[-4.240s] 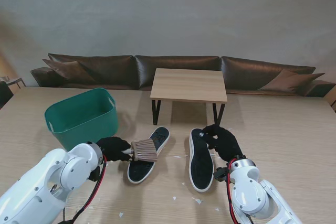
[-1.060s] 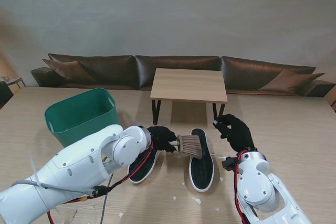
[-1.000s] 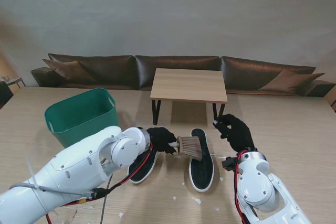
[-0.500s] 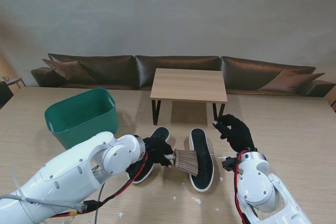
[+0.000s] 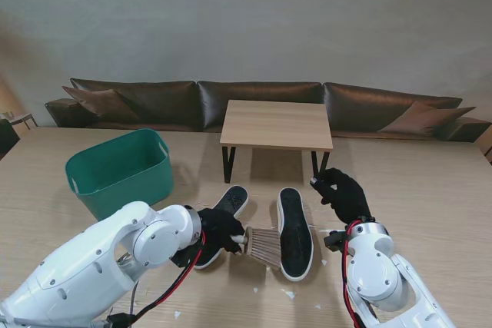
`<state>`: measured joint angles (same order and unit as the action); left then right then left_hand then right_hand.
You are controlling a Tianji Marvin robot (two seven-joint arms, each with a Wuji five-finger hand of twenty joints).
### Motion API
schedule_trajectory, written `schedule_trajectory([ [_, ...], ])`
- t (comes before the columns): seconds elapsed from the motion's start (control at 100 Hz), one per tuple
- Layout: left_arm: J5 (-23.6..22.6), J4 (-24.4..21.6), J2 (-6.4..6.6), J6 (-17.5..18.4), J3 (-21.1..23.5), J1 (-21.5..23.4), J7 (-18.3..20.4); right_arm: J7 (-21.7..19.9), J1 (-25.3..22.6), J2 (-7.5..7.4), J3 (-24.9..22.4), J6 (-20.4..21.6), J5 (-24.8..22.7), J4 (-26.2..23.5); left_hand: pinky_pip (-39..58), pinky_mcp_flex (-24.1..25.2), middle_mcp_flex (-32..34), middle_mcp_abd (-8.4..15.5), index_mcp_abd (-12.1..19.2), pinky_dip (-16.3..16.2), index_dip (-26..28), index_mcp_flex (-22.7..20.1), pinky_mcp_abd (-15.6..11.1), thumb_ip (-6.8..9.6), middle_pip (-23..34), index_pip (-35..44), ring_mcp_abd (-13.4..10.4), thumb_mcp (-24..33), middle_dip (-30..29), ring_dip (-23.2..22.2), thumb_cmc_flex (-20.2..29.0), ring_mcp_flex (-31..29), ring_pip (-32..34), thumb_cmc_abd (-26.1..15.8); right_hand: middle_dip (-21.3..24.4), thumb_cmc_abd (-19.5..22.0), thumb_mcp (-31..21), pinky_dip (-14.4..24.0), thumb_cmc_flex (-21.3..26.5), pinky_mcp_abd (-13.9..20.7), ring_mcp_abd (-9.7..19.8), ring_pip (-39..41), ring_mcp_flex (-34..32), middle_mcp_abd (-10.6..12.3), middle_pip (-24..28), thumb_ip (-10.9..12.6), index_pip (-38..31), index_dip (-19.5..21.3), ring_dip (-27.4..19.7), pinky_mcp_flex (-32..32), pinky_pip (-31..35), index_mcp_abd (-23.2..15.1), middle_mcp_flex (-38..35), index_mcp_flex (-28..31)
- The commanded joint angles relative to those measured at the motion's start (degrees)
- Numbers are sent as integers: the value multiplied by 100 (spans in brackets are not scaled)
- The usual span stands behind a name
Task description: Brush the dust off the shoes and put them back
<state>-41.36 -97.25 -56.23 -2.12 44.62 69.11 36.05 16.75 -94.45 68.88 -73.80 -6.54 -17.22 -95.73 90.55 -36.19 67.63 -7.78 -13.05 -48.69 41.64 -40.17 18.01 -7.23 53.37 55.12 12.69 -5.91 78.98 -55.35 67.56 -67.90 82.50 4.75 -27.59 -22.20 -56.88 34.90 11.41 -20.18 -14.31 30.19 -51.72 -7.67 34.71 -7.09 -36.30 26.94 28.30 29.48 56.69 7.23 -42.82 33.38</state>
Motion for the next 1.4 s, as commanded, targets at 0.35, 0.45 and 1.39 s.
schedule_trajectory([
  [0.35, -98, 113, -112, 109, -78, -269, -380, -91, -50, 9, 34, -8, -22, -59, 437, 3, 236, 119, 73, -53, 38, -129, -32, 208, 103, 62, 23, 325, 15, -2, 588, -312, 331, -206, 65, 133, -16, -26, 0, -104, -9, 46, 73, -65, 41, 105, 20, -49, 19, -1103, -142, 23, 216, -3],
  [0.45, -60, 330, -177, 56, -236, -463, -613, -103, -65, 7, 34, -27, -18, -85, 443, -6, 236, 118, 73, -53, 35, -129, -20, 207, 104, 64, 28, 323, 14, -1, 585, -318, 330, -205, 65, 130, -9, -27, -2, -111, -8, 48, 66, -74, 41, 104, 19, -47, 19, -1107, -144, 26, 216, -4],
  [1.39, 658, 1307, -393, -389, -1422, -1505, -915, -137, -95, 3, 3, -71, 13, -134, 474, -53, 266, 122, 62, -27, 28, -147, -5, 207, 108, 53, 15, 323, -5, 20, 581, -365, 349, -205, 67, 134, -3, -26, -3, -109, -5, 41, 75, -80, 37, 104, 27, -46, 18, -1114, -152, 34, 219, 7],
])
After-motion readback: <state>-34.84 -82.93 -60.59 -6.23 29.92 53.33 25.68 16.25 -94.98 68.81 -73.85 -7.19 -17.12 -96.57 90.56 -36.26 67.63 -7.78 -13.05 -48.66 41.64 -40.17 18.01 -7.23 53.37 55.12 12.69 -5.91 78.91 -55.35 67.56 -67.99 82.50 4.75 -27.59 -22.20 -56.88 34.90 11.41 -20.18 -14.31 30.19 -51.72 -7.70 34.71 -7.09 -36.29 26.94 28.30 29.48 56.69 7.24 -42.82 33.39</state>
